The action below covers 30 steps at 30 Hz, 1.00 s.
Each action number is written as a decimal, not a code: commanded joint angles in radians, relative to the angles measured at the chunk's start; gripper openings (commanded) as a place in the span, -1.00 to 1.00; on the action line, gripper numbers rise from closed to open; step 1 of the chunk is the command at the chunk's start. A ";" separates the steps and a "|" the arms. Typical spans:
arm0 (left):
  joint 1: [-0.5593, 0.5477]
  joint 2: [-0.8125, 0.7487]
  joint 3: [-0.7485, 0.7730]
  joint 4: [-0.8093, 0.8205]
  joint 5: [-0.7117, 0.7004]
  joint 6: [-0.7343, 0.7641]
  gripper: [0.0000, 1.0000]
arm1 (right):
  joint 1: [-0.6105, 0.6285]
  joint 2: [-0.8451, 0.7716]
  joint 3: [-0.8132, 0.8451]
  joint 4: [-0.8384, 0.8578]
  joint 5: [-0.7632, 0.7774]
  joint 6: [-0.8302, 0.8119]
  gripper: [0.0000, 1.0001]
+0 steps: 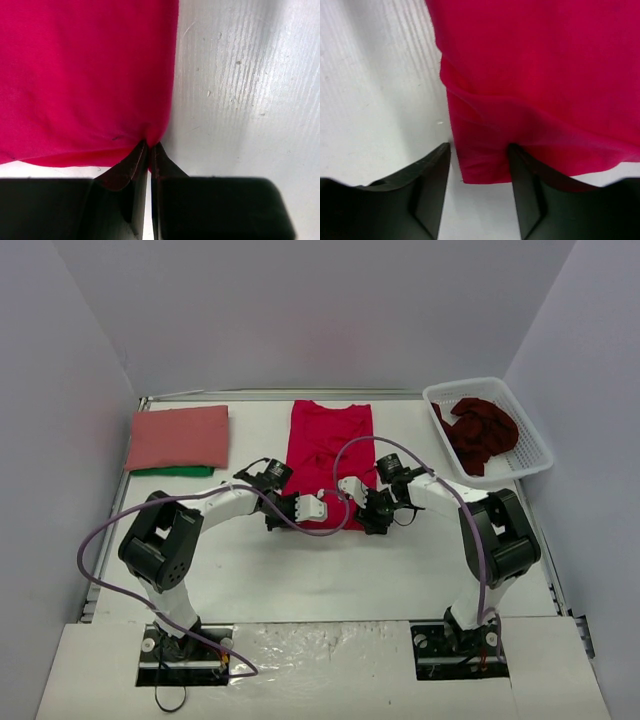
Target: Fold and stack the t-shirts
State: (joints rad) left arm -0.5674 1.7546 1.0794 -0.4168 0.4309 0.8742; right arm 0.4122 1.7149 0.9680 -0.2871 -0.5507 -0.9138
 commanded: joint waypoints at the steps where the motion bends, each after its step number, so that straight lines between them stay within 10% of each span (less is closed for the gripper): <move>1: 0.018 0.034 0.013 -0.056 0.038 -0.026 -0.95 | 0.017 0.061 -0.029 0.008 0.083 0.012 -0.14; 8: 0.047 0.025 0.033 -0.103 0.109 -0.029 -0.95 | 0.017 0.080 -0.045 0.022 0.123 0.030 -1.00; 23: 0.083 -0.211 0.068 -0.427 0.138 0.057 -0.95 | 0.046 -0.277 0.011 -0.366 0.046 0.015 -1.00; 30: 0.080 -0.368 0.137 -0.799 0.360 0.190 -0.95 | 0.010 -0.490 0.061 -0.569 -0.043 -0.043 -1.00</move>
State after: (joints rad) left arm -0.4969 1.4498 1.1461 -0.9134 0.6750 0.9619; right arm 0.4595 1.2995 0.9878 -0.6510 -0.5663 -0.9047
